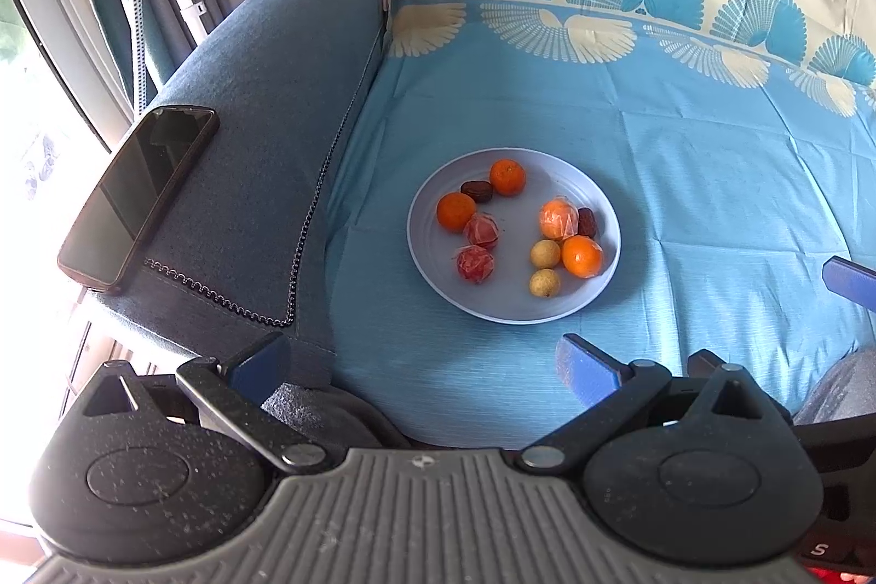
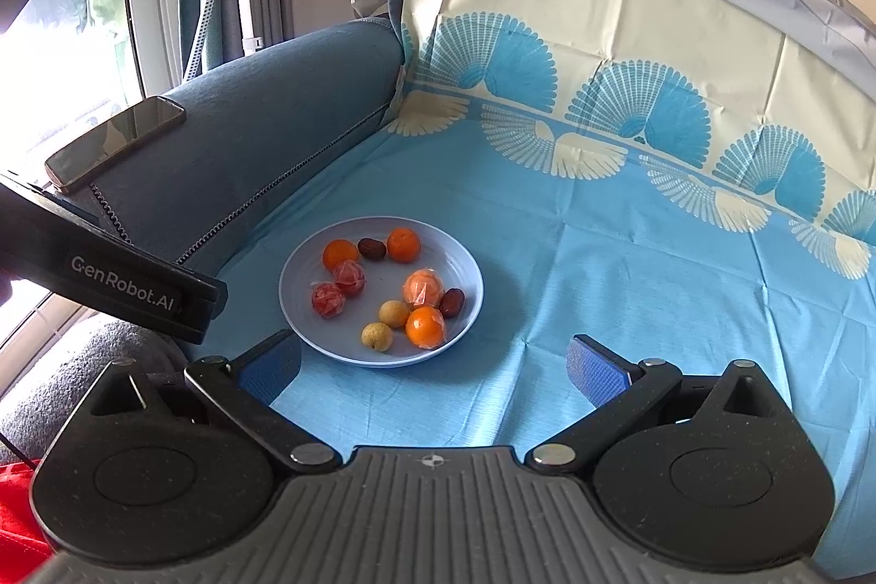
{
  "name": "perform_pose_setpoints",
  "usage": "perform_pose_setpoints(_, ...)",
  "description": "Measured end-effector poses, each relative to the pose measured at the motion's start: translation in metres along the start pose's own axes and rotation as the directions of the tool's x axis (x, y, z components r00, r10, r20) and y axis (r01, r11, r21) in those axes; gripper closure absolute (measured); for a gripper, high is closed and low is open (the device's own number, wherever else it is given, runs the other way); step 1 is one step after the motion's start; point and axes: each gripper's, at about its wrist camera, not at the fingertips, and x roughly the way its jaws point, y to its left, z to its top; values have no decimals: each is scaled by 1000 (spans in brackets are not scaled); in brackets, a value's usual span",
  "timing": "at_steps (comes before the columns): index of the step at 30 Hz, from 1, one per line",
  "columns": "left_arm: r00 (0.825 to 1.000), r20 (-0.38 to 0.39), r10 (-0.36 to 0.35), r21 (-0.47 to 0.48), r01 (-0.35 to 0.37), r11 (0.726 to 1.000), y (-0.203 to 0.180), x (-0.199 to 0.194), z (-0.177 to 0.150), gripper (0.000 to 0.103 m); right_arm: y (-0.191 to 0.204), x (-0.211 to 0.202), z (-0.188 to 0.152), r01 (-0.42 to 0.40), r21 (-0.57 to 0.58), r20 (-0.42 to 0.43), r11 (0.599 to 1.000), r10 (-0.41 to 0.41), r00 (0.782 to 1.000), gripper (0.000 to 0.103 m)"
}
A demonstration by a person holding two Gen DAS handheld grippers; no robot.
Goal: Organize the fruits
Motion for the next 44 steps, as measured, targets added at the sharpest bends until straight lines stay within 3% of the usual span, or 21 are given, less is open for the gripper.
perform_pose_setpoints(44,1000,-4,7,0,-7,1000,4,5,1,0,0,2,3,-10,-3,-5,1000,10,1000,1)
